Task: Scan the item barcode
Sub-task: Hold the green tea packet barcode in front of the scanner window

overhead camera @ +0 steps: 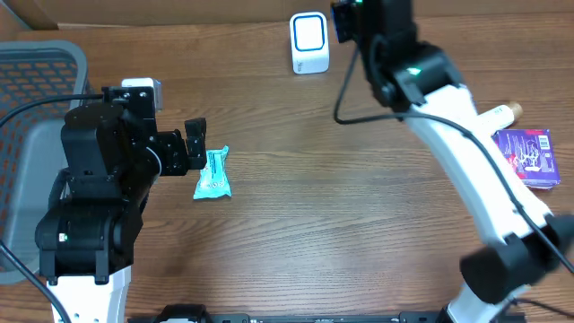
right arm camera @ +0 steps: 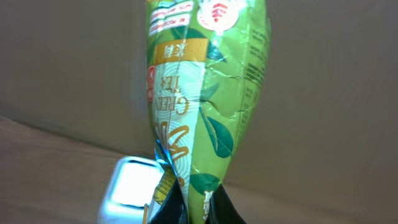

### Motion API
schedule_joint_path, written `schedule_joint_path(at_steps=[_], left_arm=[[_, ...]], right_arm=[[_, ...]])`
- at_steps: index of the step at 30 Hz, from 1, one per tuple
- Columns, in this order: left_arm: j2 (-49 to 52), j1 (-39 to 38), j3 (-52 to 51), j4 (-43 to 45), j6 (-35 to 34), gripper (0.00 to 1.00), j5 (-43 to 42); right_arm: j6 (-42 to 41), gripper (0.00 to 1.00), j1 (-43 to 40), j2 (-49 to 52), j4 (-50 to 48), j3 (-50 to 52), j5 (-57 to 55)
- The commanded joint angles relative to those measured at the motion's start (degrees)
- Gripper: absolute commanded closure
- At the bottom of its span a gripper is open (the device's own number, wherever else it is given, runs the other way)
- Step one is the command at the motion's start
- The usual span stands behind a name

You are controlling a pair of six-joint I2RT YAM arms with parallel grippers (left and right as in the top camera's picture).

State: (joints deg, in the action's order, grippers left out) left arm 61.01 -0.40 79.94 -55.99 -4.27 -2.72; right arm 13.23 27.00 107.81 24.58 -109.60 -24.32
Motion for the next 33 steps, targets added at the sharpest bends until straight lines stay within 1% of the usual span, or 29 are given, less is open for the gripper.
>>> schedule_joint_path(at_steps=[1,3,6,8,9,12,15,18,26,33], left_arm=[[-0.3,0.0,0.9,0.0,0.5,0.00,0.2],[-0.3,0.0,0.9,0.1,0.5,0.00,0.2],[-0.3,0.0,0.9,0.0,0.5,0.00,0.2],[-0.3,0.0,0.9,0.0,0.5,0.01,0.2],[-0.3,0.0,0.9,0.0,0.5,0.00,0.2],[-0.3,0.0,0.9,0.0,0.5,0.00,0.2],[-0.3,0.0,0.9,0.0,0.5,0.00,0.2],[-0.3,0.0,0.9,0.0,0.5,0.00,0.2],[-0.3,0.0,0.9,0.0,0.5,0.00,0.2],[-0.3,0.0,0.9,0.1,0.5,0.01,0.2]], right_arm=[[17.5,0.96,-0.3,6.2,-3.2,-1.0,-5.6],[22.4,0.96,-0.3,9.5,-5.7,-1.0,-5.6],[26.9,0.96,-0.3,14.0,-9.2,-1.0,-5.6],[32.4,0.96,-0.3,16.8,-11.1,-1.0,-5.6],[36.6,0.96,-0.3,18.8,-12.4,-1.0,-5.8],[43.1,0.96,-0.3,22.9,-15.3,-1.0,-6.6],[44.0,0.96,-0.3,26.4,-19.4,-1.0,-8.0],[44.0,0.96,-0.5,28.8,-21.4,-1.0,-8.2],[43.8,0.96,-0.6,29.2,-22.4,-1.0,-8.9],[43.8,0.96,-0.1,29.1,-27.2,-1.0,-14.2]])
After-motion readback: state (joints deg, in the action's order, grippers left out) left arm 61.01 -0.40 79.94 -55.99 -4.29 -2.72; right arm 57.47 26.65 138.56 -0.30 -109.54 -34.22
